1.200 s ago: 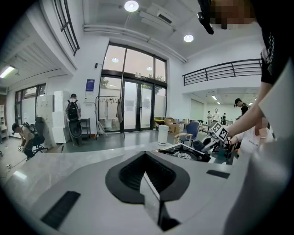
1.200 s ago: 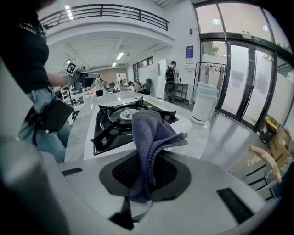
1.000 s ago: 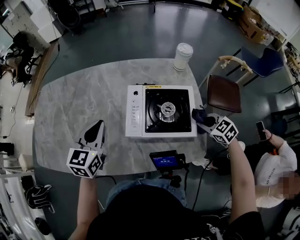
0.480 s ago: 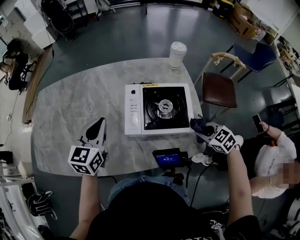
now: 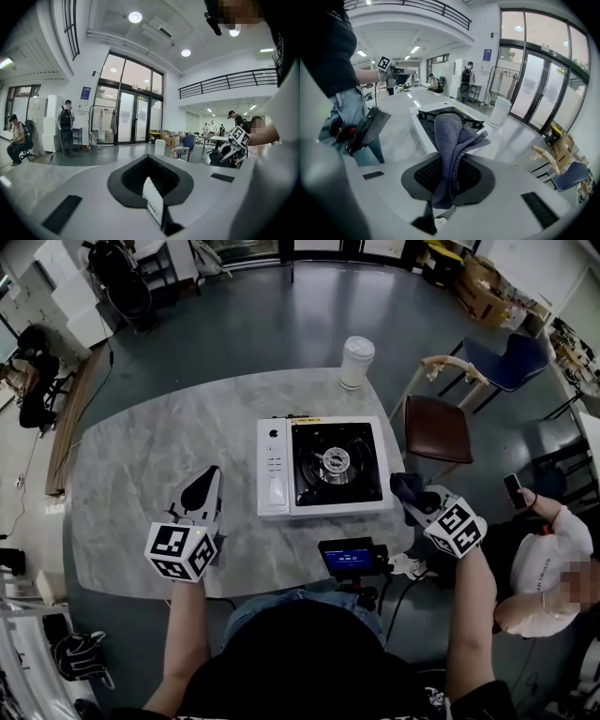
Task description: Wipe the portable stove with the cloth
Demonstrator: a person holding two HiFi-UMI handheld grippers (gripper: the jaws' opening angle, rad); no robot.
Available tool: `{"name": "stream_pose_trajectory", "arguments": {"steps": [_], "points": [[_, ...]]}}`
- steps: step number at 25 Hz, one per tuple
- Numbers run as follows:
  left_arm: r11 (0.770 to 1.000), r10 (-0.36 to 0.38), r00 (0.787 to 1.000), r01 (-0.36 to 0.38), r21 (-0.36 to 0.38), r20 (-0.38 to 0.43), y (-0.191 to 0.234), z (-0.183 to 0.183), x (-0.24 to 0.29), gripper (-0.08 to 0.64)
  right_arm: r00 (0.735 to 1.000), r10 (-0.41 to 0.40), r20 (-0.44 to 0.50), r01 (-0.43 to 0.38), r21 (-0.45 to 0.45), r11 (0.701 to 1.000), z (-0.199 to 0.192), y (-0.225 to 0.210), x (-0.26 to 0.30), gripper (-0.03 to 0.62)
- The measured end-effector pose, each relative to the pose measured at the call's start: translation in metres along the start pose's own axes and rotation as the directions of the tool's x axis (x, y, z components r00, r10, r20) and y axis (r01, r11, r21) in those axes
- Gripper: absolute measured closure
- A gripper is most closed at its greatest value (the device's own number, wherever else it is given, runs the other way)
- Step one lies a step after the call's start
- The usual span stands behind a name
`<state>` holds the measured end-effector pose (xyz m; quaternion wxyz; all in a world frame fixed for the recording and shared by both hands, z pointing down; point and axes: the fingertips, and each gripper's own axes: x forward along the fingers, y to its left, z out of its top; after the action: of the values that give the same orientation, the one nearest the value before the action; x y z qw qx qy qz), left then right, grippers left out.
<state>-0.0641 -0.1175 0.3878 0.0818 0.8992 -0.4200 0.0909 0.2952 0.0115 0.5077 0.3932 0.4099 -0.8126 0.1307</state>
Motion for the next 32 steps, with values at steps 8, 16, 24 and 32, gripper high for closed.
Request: {"name": "stream_pose_trajectory", "arguments": {"steps": [8, 16, 24, 32], "points": [[1.0, 0.001, 0.998, -0.003, 0.03, 0.069, -0.003, 0.023, 0.021, 0.563, 0.959, -0.23, 0.169, 0.23, 0.016, 0.973, 0.081, -0.038, -0.03, 0.518], [0.996, 0.02, 0.987, -0.035, 0.087, 0.159, -0.001, 0.055, 0.038, 0.563, 0.854, -0.387, 0.348, 0.34, 0.19, 0.921, 0.139, -0.062, -0.059, 0.518], [0.987, 0.05, 0.963, -0.088, 0.136, 0.263, 0.002, 0.092, 0.052, 0.563, 0.725, -0.481, 0.493, 0.402, 0.265, 0.877, 0.166, -0.069, -0.079, 0.518], [0.964, 0.019, 0.931, -0.113, 0.241, 0.364, -0.021, 0.114, 0.046, 0.563, 0.662, -0.538, 0.521, 0.452, 0.295, 0.842, 0.165, -0.066, -0.079, 0.518]]}}
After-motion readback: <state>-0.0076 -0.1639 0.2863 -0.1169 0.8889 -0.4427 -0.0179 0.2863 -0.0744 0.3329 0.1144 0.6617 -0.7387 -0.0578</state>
